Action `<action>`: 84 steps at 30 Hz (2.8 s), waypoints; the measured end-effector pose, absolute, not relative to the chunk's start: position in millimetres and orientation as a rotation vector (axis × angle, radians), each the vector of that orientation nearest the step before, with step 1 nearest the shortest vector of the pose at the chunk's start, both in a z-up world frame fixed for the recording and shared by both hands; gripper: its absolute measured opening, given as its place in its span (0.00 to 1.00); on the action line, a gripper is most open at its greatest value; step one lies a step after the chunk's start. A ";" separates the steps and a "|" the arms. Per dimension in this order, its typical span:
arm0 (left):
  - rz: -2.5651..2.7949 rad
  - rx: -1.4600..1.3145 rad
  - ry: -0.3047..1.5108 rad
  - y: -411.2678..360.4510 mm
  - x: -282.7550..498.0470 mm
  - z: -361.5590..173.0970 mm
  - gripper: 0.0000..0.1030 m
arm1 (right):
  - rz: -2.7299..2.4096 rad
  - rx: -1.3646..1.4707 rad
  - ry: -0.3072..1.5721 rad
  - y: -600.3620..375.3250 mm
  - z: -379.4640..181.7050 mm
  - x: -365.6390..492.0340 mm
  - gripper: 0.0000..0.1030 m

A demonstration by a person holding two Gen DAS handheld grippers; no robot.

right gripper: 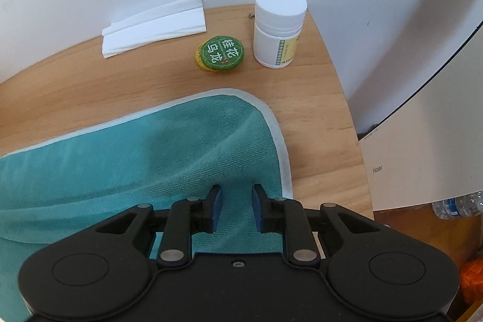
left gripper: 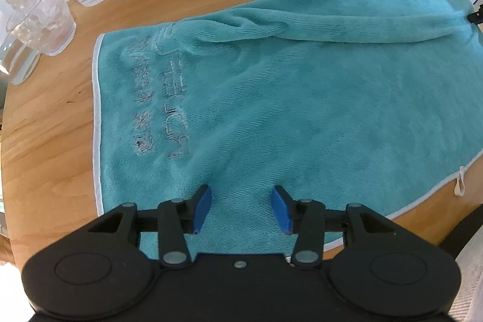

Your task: Fold towel

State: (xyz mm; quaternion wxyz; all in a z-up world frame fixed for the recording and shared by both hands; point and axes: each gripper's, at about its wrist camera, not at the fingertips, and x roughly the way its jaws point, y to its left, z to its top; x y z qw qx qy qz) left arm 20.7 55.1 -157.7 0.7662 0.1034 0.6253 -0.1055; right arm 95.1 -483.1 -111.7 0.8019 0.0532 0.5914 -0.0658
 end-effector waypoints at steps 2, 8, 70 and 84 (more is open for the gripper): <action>-0.226 0.221 1.359 55.6 21.7 -157.9 0.45 | -0.163 0.084 1.239 -483.2 -104.8 89.7 0.24; -0.209 0.217 1.309 56.5 21.9 -150.3 0.45 | -0.103 0.122 1.236 -479.2 -88.3 52.0 0.26; -0.246 0.082 1.077 151.9 125.8 -165.0 0.09 | 0.840 -0.384 1.116 -96.0 -103.5 143.7 0.05; -0.258 0.127 0.962 148.1 95.5 -127.8 0.09 | 0.629 -0.320 0.941 -106.4 -62.5 84.6 0.05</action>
